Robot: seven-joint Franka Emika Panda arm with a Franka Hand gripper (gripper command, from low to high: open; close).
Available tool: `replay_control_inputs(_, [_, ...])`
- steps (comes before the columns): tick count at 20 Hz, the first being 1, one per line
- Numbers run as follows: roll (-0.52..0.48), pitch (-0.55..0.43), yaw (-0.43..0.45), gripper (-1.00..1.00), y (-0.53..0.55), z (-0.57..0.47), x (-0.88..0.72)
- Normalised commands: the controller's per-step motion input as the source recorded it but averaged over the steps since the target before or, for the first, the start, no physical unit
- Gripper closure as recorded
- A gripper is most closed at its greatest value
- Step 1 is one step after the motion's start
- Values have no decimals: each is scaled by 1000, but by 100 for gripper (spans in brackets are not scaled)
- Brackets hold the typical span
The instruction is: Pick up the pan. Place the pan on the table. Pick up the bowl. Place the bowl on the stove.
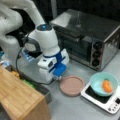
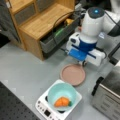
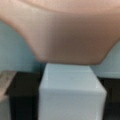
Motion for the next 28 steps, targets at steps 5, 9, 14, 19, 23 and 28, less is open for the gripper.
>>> replay_control_inputs(5, [-24, 160, -44, 100, 172, 315, 167])
replay_control_inputs(9, [17, 241, -89, 100, 110, 522, 250])
replay_control_inputs(14, [64, 294, -110, 100, 22, 603, 461])
replay_control_inputs(19, [98, 348, -109, 100, 30, 574, 622])
replay_control_inputs(23, [126, 356, -59, 100, 68, 468, 566])
replay_control_inputs(28, [111, 348, -19, 100, 20, 454, 478])
